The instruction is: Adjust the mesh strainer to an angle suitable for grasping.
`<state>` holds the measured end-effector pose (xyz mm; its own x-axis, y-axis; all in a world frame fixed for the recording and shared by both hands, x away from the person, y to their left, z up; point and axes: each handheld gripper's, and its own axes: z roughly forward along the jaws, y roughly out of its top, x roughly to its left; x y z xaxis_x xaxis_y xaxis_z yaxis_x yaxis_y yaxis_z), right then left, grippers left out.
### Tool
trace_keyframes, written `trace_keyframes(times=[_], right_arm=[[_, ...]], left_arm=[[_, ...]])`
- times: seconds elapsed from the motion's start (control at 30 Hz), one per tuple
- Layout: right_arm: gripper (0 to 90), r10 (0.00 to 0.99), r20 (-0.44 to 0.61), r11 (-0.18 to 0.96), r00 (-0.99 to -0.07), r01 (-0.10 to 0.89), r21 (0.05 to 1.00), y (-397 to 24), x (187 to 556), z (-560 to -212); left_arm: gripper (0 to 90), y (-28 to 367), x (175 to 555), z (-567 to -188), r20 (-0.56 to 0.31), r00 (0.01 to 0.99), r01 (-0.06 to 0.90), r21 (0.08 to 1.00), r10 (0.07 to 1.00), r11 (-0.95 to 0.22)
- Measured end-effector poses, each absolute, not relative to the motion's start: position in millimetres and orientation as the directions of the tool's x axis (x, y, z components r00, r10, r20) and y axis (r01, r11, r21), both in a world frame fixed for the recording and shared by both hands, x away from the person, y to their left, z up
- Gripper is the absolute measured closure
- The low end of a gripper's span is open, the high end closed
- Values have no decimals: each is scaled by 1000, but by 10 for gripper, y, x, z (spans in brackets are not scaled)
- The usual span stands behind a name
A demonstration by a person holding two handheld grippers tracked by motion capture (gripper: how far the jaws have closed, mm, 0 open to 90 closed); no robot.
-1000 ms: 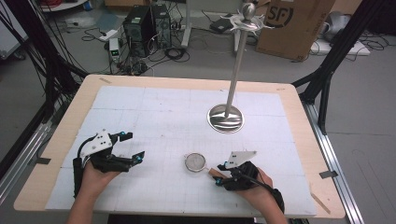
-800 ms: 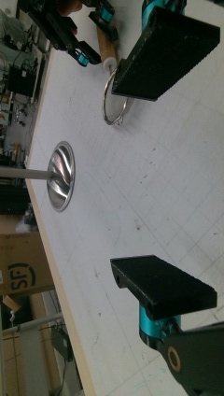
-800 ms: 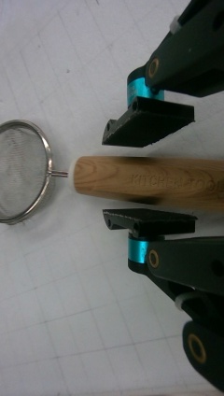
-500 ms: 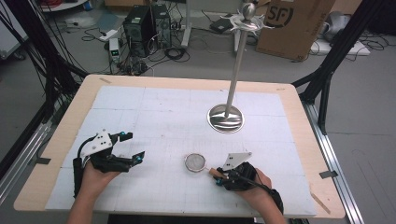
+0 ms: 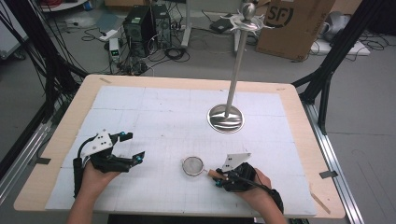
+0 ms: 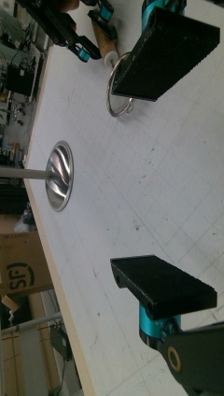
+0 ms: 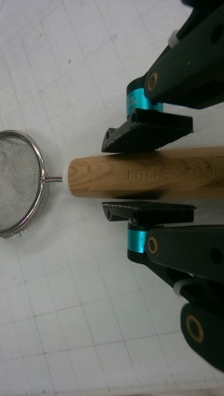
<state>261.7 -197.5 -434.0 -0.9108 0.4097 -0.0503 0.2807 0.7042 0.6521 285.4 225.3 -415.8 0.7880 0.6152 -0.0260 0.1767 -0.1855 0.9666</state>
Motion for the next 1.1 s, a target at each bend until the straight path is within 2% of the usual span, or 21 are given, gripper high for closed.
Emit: trace_keyframes(times=[0.1, 0.57, 1.1], right_arm=[[662, 408, -54, 709, -911, 279, 648, -1967, 2616, -4343], [669, 371, -74, 742, -926, 248, 622, -1835, 2679, -4311], [669, 298, -55, 766, -953, 204, 610, -1257, 2932, -4297]], left_arm=[[150, 2254, 2856, -4159, -26, 788, 179, 966, 615, -189], [151, 2199, 2846, -4167, -17, 795, 179, 962, 606, -208], [151, 2190, 2836, -4155, -15, 801, 173, 963, 599, -208]])
